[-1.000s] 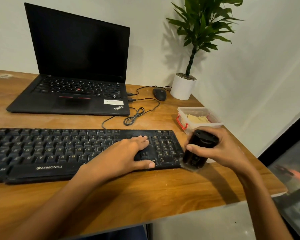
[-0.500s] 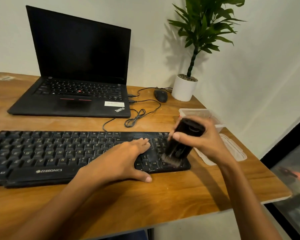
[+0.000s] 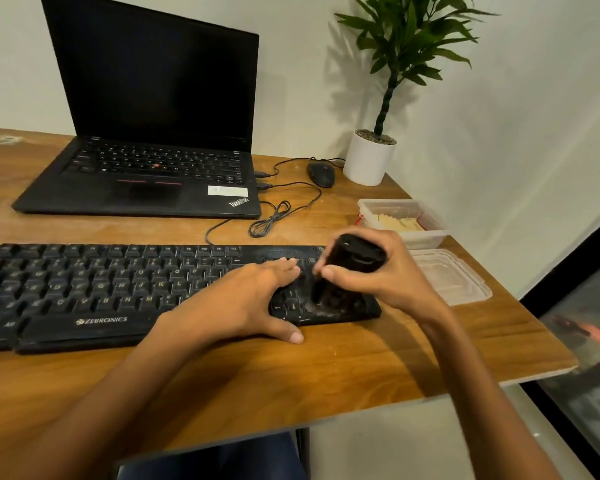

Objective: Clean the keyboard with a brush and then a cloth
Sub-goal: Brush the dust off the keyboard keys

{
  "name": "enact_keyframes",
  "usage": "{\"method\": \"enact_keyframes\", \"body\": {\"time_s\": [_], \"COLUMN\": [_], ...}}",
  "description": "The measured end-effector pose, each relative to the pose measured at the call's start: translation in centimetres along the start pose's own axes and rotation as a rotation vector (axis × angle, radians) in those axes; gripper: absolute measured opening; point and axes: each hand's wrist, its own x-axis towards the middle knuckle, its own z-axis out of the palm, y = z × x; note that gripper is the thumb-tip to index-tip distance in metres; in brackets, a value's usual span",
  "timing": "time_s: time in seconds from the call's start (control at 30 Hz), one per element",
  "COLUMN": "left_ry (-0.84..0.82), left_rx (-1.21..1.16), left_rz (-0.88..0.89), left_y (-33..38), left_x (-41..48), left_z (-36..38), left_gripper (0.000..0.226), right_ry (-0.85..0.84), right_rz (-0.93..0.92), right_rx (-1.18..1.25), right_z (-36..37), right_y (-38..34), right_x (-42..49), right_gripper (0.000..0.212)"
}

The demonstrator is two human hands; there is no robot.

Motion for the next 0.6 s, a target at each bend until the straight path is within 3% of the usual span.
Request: {"method": "enact_keyframes", "body": {"time_s": [0.23, 0.43, 0.53, 0.6], "left_ry": [-0.013, -0.009, 0.006, 0.005], "left_rx": [0.038, 0.034, -0.018, 0.002], "left_rz": [-0.013, -0.015, -0.002, -0.004], "left_y": [-0.3, -0.2, -0.1, -0.1], "left_x": [0.2, 0.2, 0.1, 0.0], "left_z": [0.1, 0.1, 0.0, 0.0], "left_gripper": [0.103, 0.101, 0.094, 0.097], "right_ry": [0.037, 0.064, -0.048, -0.024], "right_rz": [0.165, -0.045, -0.044, 0.019], "right_rx": [-0.229, 0.09, 0.038, -0.004], "right_z": [-6.1, -1.3, 0.8, 0.4], "right_y": [0.5, -1.1, -0.4, 0.2], "right_x": [-2.6, 0.1, 1.4, 1.9], "right_gripper": [0.032, 0.023, 0.025, 0.028]}}
